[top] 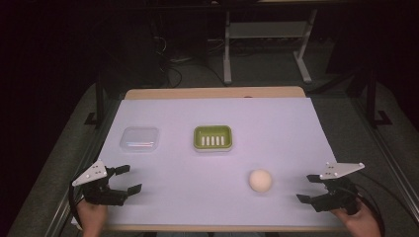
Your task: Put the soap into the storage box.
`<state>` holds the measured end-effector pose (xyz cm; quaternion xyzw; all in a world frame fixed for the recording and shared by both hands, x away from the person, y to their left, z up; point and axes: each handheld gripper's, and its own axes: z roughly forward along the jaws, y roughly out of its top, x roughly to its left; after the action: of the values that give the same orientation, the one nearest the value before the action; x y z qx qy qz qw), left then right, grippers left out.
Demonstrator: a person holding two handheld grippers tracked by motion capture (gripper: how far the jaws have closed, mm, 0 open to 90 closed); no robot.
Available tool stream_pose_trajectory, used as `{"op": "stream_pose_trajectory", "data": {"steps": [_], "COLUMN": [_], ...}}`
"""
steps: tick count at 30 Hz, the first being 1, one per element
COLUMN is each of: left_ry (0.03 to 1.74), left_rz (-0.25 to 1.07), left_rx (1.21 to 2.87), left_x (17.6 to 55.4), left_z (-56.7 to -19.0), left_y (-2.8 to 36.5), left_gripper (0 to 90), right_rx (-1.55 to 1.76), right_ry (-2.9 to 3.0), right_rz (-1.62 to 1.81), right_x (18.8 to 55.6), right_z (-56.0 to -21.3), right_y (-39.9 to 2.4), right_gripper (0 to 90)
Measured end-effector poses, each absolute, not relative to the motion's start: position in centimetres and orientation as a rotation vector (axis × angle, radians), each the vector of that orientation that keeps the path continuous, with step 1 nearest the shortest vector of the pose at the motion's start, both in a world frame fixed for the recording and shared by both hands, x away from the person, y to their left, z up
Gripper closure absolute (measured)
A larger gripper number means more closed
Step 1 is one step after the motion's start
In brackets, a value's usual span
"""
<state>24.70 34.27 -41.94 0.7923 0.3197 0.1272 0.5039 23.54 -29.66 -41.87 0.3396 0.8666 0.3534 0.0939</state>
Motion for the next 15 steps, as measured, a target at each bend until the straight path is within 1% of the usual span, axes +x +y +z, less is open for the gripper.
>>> {"op": "stream_pose_trajectory", "data": {"steps": [15], "left_ry": [0.771], "left_rz": [0.312], "left_rx": [1.921], "left_x": [24.7], "left_z": [-41.9], "left_y": [34.2], "left_gripper": [13.2], "right_rx": [0.964], "right_ry": [2.605], "right_rz": [1.023], "right_x": [23.7], "right_z": [-41.4], "right_y": [-28.2], "right_gripper": [20.9]}}
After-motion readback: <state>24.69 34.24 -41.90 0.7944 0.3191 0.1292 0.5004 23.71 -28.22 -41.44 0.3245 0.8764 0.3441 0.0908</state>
